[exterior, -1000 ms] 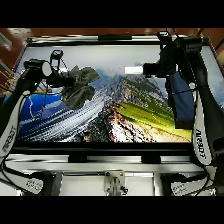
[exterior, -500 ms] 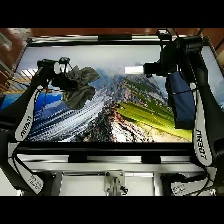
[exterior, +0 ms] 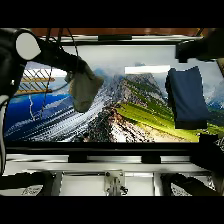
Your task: Fold the shirts.
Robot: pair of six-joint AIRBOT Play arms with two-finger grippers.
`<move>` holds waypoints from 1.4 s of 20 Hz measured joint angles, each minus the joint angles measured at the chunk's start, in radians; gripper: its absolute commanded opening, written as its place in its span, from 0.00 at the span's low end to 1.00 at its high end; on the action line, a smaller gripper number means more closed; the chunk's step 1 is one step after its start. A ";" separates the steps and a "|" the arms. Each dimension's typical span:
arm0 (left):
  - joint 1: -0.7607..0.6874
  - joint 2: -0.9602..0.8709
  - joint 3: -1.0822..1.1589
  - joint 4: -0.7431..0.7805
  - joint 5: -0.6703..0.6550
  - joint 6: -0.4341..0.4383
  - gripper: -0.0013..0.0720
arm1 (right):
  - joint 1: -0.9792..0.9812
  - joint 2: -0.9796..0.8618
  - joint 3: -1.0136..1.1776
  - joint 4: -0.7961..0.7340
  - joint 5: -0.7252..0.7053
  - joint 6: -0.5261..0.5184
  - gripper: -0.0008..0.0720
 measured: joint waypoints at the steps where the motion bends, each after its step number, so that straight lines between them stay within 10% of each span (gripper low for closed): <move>1: -0.048 0.020 -0.044 -0.011 0.000 -0.009 0.06 | 0.000 0.045 0.000 -0.013 -0.001 0.007 0.78; 3: -0.142 0.043 -0.156 -0.027 0.025 -0.038 0.07 | 0.000 0.115 0.000 -0.029 -0.017 0.016 0.78; 4: -0.185 0.047 -0.219 -0.033 0.058 -0.062 0.22 | 0.000 0.140 0.001 -0.035 -0.034 0.019 0.78; 6: -0.239 0.042 -0.316 -0.038 0.111 -0.123 1.00 | 0.000 0.166 -0.003 -0.040 -0.087 0.020 0.79; 18: 0.086 0.174 -0.664 -0.161 -0.018 -0.163 1.00 | 0.000 0.048 -0.541 0.366 -0.162 -0.119 0.93; 28: 0.130 0.114 -1.009 -0.443 0.360 -0.104 0.99 | 0.002 -0.140 -0.813 0.636 -0.011 -0.213 0.93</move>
